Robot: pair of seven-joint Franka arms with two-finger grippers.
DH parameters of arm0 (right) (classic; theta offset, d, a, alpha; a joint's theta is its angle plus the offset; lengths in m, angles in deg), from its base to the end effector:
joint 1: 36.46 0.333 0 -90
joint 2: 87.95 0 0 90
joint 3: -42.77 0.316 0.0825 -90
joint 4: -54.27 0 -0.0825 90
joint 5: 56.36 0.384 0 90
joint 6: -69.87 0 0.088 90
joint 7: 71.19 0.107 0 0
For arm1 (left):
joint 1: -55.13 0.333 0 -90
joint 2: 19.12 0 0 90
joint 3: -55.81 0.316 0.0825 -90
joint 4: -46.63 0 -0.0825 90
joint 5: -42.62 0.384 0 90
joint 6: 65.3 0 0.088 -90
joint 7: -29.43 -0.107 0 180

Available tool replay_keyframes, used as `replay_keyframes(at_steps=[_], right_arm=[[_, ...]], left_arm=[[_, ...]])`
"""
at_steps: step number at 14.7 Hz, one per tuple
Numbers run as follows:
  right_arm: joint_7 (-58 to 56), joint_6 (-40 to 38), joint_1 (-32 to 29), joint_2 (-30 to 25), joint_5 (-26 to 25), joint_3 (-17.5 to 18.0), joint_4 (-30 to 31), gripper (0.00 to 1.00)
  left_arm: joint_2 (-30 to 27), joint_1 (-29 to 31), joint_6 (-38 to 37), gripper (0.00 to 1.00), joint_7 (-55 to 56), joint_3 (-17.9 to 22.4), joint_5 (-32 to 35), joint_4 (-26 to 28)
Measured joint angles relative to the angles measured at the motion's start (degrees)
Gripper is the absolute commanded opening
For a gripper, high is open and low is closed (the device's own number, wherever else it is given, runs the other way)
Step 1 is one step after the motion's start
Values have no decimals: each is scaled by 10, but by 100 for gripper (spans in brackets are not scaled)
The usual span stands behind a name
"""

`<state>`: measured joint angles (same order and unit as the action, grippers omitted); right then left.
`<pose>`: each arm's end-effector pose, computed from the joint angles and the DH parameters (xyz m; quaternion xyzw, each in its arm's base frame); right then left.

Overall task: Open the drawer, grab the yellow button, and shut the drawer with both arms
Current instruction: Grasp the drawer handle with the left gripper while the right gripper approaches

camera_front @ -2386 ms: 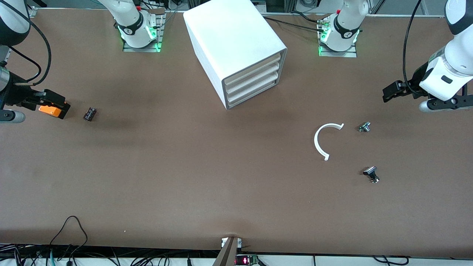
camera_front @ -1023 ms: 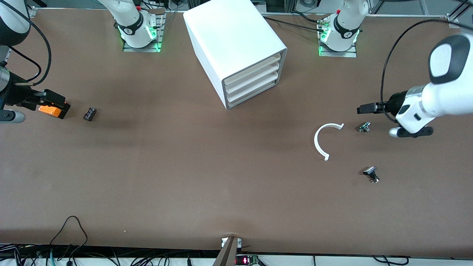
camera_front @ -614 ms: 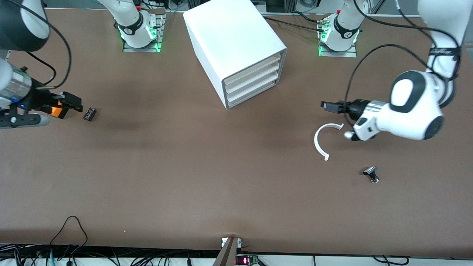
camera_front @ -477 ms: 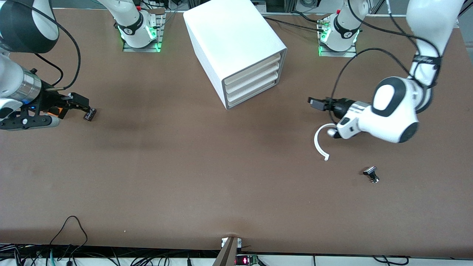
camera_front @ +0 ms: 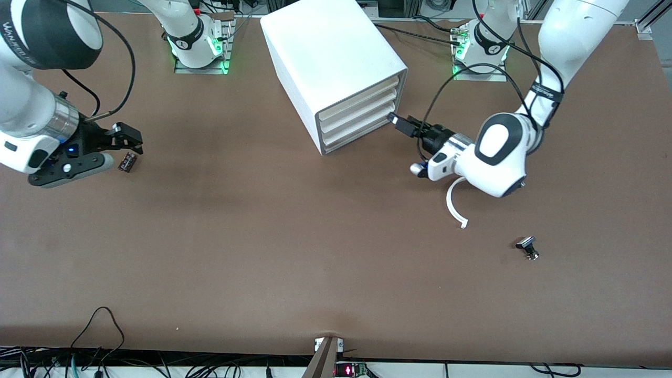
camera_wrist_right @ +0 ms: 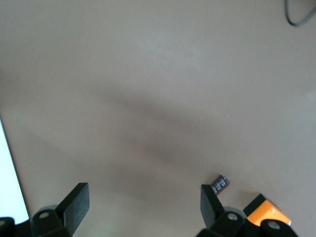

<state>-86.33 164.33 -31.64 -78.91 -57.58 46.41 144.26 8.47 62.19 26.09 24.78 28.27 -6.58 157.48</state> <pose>0.5966 0.0840 0.5398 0.9779 0.2054 -0.0400 0.0033 0.4943 -0.2571 0.2739 0.8059 -0.0286 -0.4101 0.4261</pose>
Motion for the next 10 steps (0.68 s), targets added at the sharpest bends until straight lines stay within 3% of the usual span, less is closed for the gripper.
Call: replay_keyframes(at_steps=[4, 10], right_arm=[[-29, 10, 21, 0, 0, 39, -10, 100], [-84, 58, 58, 4, 1, 49, -14, 100]], left_arm=[[-4, -1, 29, 99, -28, -48, -8, 28], [-24, 6, 32, 98, -86, -55, -16, 73]])
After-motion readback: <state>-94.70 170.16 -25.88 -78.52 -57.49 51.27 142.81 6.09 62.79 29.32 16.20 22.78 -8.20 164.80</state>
